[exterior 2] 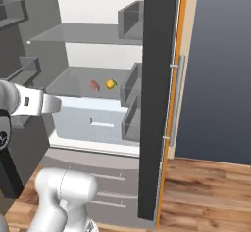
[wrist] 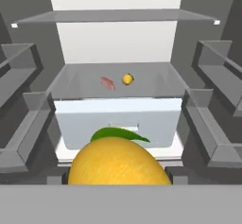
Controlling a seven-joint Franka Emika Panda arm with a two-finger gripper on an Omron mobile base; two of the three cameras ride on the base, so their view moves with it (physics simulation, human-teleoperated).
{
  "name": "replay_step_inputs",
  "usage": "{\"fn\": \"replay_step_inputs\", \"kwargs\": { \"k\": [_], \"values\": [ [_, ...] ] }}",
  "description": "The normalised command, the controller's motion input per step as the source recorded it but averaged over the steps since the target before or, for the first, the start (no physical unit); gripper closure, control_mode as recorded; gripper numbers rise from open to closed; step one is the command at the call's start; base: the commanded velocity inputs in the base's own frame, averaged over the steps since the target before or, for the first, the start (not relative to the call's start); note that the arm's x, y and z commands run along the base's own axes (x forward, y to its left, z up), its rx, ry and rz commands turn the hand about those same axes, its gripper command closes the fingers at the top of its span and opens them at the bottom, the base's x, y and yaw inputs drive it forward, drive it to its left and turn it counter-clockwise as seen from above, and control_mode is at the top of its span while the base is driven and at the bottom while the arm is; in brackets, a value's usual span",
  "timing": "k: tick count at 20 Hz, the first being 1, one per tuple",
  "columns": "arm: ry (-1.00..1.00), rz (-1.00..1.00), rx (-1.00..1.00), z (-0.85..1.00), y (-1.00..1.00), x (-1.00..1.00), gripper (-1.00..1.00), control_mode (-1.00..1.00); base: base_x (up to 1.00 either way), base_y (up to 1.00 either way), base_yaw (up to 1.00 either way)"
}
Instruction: Place one lemon and one steak in each tupperware on the nearby counter, to pack two identical lunches.
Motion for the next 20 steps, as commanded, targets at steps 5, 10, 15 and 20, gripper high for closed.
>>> {"fn": "replay_step_inputs", "kwargs": {
  "k": [5,10,15,20],
  "values": [
    [0.0,0.0,0.0,0.0,0.0,0.0,1.0,1.0,-0.74,-0.01,0.0],
    [0.0,0.0,0.0,0.0,0.0,0.0,1.0,1.0,-0.84,-0.22,0.0],
    [0.0,0.0,0.0,0.0,0.0,0.0,1.0,1.0,-0.55,-0.64,0.0],
    [0.0,0.0,0.0,0.0,0.0,0.0,1.0,1.0,-0.18,-0.96,0.01]
  ]
}}
